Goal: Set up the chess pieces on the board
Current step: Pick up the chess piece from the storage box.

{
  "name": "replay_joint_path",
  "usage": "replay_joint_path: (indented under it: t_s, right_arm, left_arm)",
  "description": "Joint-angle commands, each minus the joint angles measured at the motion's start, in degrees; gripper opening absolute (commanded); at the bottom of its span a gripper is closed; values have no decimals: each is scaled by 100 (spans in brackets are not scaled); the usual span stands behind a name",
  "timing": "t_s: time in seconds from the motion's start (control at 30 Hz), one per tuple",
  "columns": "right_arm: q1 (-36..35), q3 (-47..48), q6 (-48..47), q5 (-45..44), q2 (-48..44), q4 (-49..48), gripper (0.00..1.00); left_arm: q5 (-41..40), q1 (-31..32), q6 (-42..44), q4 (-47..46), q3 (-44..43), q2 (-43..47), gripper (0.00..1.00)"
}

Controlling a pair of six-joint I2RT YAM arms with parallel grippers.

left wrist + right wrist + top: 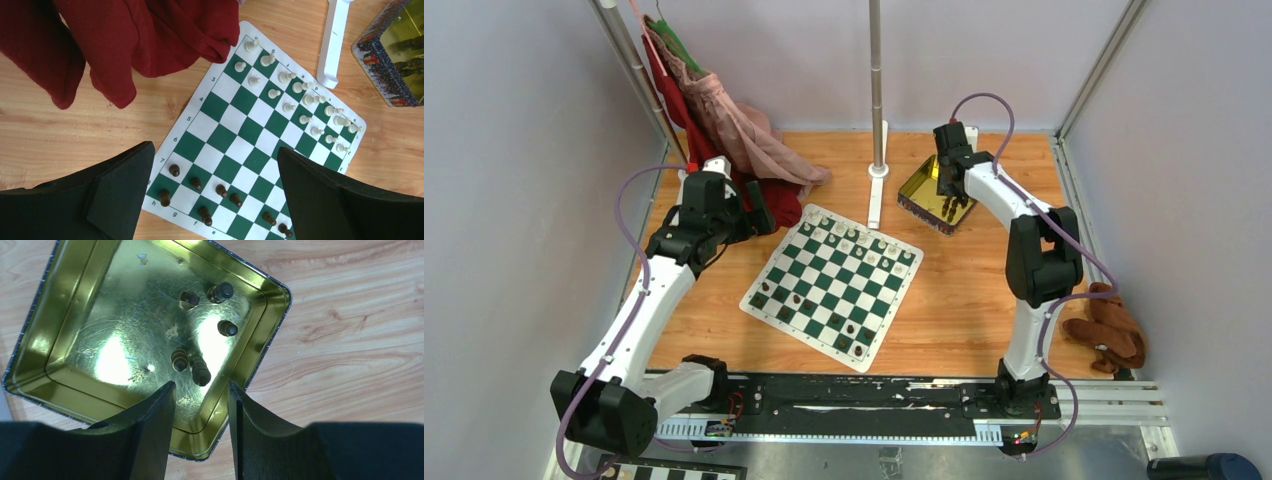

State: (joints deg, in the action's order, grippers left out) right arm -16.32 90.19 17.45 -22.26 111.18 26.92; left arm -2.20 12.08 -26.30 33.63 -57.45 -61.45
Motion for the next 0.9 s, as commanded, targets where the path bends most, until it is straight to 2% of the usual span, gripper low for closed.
replay_joint_path:
  t_s: [0.0, 0.87]
  right_arm:
    - [188, -146, 225, 72, 45, -110, 46]
    - [370, -184, 246, 376, 383, -318, 39]
  left_arm:
    - [-79, -39, 82, 40, -133, -48, 100]
    - [-54, -39, 73, 39, -170, -244, 100]
